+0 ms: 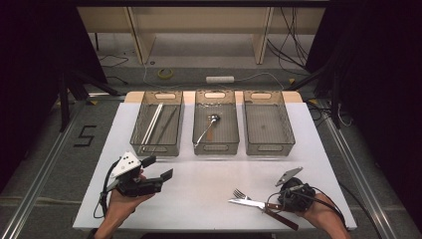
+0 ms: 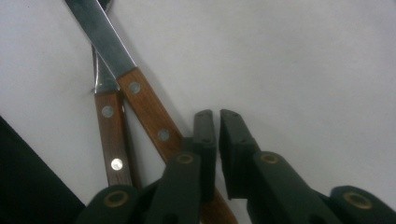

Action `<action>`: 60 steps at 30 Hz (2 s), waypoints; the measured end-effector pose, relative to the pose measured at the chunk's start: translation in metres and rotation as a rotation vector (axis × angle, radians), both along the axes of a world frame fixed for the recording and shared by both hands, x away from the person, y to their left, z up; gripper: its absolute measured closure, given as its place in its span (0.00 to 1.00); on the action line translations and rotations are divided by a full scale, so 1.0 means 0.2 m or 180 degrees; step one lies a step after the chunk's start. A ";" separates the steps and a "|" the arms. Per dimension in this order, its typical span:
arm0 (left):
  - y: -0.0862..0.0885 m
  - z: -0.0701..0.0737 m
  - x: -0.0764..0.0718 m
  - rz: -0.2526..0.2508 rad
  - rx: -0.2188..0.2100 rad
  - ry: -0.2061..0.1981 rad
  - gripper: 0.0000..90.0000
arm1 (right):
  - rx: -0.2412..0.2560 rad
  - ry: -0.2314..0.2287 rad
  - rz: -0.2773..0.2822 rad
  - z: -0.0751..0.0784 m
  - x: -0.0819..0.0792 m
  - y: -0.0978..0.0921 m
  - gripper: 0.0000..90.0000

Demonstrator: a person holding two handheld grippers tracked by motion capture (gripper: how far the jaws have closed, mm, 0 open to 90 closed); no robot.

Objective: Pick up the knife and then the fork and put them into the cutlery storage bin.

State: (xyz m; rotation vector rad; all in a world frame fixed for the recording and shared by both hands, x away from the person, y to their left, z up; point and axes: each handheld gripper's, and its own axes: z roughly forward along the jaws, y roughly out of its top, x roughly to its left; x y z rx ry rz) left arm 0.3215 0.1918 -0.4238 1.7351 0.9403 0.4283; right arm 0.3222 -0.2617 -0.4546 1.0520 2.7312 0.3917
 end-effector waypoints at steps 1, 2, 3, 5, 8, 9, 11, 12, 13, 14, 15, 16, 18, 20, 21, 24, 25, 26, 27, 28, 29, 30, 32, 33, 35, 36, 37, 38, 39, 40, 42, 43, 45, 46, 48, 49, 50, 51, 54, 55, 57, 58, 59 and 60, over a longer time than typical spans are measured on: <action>0.00 0.00 0.00 0.0003 -0.0004 0.0000 0.23 | -0.0011 -0.0017 0.0030 0.01 0.00 0.00 0.92; 0.00 0.00 0.00 0.0000 -0.0002 0.0001 0.23 | -0.0012 -0.0030 0.0078 0.03 0.00 0.00 0.88; 0.00 0.00 0.00 -0.0003 0.0003 -0.0001 0.23 | 0.0016 -0.0035 0.0138 0.04 0.01 0.00 0.82; -0.01 0.00 0.00 0.0000 0.0001 0.0001 0.23 | 0.0020 -0.0003 0.0215 0.06 0.00 0.00 0.69; -0.01 0.00 0.00 -0.0001 0.0006 0.0000 0.23 | 0.0025 0.0032 0.0335 0.08 0.00 0.01 0.55; -0.01 0.00 0.00 -0.0008 0.0017 -0.0001 0.23 | 0.0024 0.0041 0.0385 0.08 0.00 0.02 0.52; -0.01 0.00 0.00 -0.0001 0.0013 -0.0003 0.23 | -0.0001 0.0057 0.0445 0.08 0.00 0.03 0.48; -0.01 0.00 0.00 0.0001 0.0025 -0.0011 0.23 | -0.0019 0.0064 0.0476 0.08 -0.01 0.03 0.48; -0.01 0.00 0.01 0.0004 0.0024 -0.0009 0.23 | -0.0043 0.0070 0.0508 0.07 -0.01 0.04 0.47; -0.01 0.00 0.01 0.0006 0.0025 -0.0007 0.23 | -0.0065 0.0074 0.0532 0.07 -0.01 0.04 0.46; -0.01 0.00 0.01 0.0010 0.0023 -0.0010 0.23 | -0.0096 0.0082 0.0566 0.07 0.00 0.05 0.46; -0.01 0.00 0.01 0.0004 0.0024 -0.0007 0.23 | -0.0120 0.0098 0.0584 0.06 0.00 0.06 0.46; -0.01 0.00 0.01 0.0010 0.0021 -0.0008 0.23 | -0.0152 0.0125 0.0608 0.06 0.00 0.06 0.46; -0.01 0.00 0.01 0.0002 0.0025 -0.0014 0.23 | -0.0166 0.0147 0.0674 0.05 0.00 0.07 0.45; -0.01 0.00 0.01 0.0001 0.0028 -0.0014 0.23 | -0.0192 0.0155 0.0689 0.04 0.00 0.07 0.45; -0.01 0.00 0.01 0.0001 0.0026 -0.0017 0.23 | -0.0227 0.0156 0.0700 0.03 0.01 0.08 0.46; -0.01 0.00 0.01 0.0001 0.0028 -0.0015 0.23 | -0.0224 0.0161 0.0701 0.03 0.01 0.08 0.47; -0.01 0.00 0.01 0.0003 0.0031 -0.0015 0.23 | -0.0232 0.0173 0.0692 0.03 0.01 0.08 0.49; -0.01 0.00 0.01 0.0006 0.0025 -0.0015 0.23 | -0.0243 0.0193 0.0678 0.03 0.01 0.08 0.50; -0.01 0.00 0.01 0.0005 0.0026 -0.0018 0.23 | -0.0242 0.0204 0.0700 0.02 0.02 0.08 0.51; -0.01 0.00 0.01 0.0005 0.0024 -0.0016 0.23 | -0.0249 0.0212 0.0705 0.02 0.02 0.07 0.52; -0.01 0.00 0.01 0.0003 0.0022 -0.0011 0.23 | -0.0243 0.0218 0.0692 0.02 0.02 0.07 0.53; -0.01 0.00 0.01 -0.0003 0.0032 -0.0008 0.23 | -0.0265 0.0222 0.0767 0.01 0.02 0.07 0.56; -0.01 0.00 0.01 -0.0005 0.0036 -0.0006 0.23 | -0.0297 0.0241 0.0783 0.01 0.02 0.08 0.57; -0.01 0.00 0.01 -0.0002 0.0038 0.0004 0.23 | -0.0327 0.0232 0.0831 0.00 0.01 0.08 0.59; -0.01 0.00 0.01 0.0000 0.0037 0.0004 0.23 | -0.0324 0.0233 0.0852 0.00 0.02 0.09 0.60; -0.01 0.00 0.01 0.0000 0.0036 0.0000 0.23 | -0.0331 0.0238 0.0876 0.00 0.02 0.09 0.62; -0.02 0.00 0.01 -0.0001 0.0035 -0.0007 0.23 | -0.0340 0.0240 0.0894 0.00 0.02 0.10 0.63; -0.02 0.00 0.01 -0.0003 0.0034 -0.0009 0.23 | -0.0347 0.0244 0.0937 0.00 0.02 0.10 0.65; -0.02 0.00 0.01 -0.0004 0.0039 -0.0006 0.23 | -0.0359 0.0258 0.0964 0.01 0.02 0.10 0.66; -0.02 -0.01 0.01 -0.0008 0.0050 -0.0007 0.23 | -0.0358 0.0302 0.1011 0.00 0.03 0.11 0.70; -0.02 -0.01 0.01 -0.0008 0.0050 -0.0007 0.23 | -0.0354 0.0316 0.1024 0.00 0.03 0.12 0.71; -0.02 -0.01 0.01 -0.0007 0.0040 -0.0002 0.23 | -0.0383 0.0348 0.1088 0.00 0.03 0.12 0.74; -0.02 -0.01 0.01 -0.0005 0.0037 -0.0001 0.23 | -0.0394 0.0362 0.1118 0.01 0.03 0.13 0.76; -0.02 -0.01 0.01 -0.0006 0.0040 -0.0002 0.23 | -0.0428 0.0374 0.1159 0.01 0.03 0.13 0.79; -0.02 -0.01 0.01 -0.0005 0.0041 -0.0004 0.23 | -0.0430 0.0380 0.1178 0.01 0.03 0.14 0.79; -0.02 -0.01 0.01 -0.0004 0.0039 -0.0004 0.23 | -0.0442 0.0369 0.1208 0.01 0.03 0.14 0.80; -0.02 -0.01 0.01 -0.0004 0.0042 -0.0003 0.23 | -0.0455 0.0362 0.1208 0.01 0.02 0.14 0.81; -0.02 -0.01 0.01 -0.0003 0.0043 -0.0003 0.23 | -0.0496 0.0354 0.1291 0.01 0.02 0.15 0.82; -0.02 -0.01 0.01 0.0000 0.0044 -0.0003 0.23 | -0.0510 0.0348 0.1323 0.01 0.02 0.15 0.82; -0.02 -0.01 0.01 -0.0001 0.0043 -0.0002 0.23 | -0.0525 0.0330 0.1368 0.01 0.02 0.15 0.83; -0.02 -0.01 0.01 0.0000 0.0043 -0.0004 0.23 | -0.0525 0.0321 0.1412 0.01 0.02 0.15 0.83; -0.02 -0.01 0.01 -0.0001 0.0046 -0.0005 0.23 | -0.0537 0.0321 0.1434 0.01 0.01 0.15 0.83; -0.02 -0.01 0.01 -0.0002 0.0050 -0.0005 0.23 | -0.0526 0.0309 0.1447 0.01 0.01 0.15 0.84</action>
